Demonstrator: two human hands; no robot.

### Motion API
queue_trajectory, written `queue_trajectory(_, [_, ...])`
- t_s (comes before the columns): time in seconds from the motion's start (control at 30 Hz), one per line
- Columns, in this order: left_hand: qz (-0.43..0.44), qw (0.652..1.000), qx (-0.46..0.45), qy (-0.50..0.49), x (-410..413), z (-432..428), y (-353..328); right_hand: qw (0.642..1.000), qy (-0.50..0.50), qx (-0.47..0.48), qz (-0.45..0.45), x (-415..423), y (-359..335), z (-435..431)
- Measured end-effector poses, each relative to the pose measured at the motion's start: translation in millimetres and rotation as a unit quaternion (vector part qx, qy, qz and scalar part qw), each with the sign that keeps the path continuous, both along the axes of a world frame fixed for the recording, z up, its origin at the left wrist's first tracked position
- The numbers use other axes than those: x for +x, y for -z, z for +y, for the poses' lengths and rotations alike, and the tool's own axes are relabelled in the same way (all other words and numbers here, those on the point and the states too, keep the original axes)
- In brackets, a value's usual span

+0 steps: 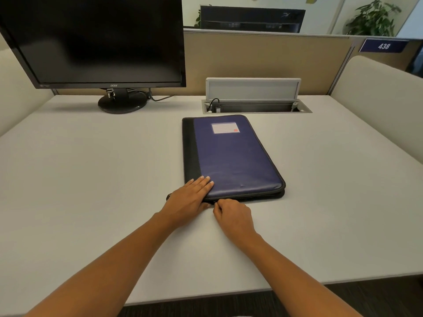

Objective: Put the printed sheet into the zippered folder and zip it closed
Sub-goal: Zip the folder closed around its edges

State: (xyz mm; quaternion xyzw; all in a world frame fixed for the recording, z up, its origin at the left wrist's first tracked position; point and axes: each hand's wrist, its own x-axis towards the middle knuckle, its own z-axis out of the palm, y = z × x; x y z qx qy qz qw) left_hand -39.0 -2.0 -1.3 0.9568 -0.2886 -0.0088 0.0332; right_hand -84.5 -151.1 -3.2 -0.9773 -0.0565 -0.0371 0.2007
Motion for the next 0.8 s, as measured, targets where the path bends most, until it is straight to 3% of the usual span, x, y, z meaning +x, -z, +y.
queue_trajectory(0.8, [-0.012, 1.0, -0.01, -0.017, -1.7, -5.1, 3.0, 0.999, 0.028, -0.018, -0.001, 1.2, -2.5, -19.9])
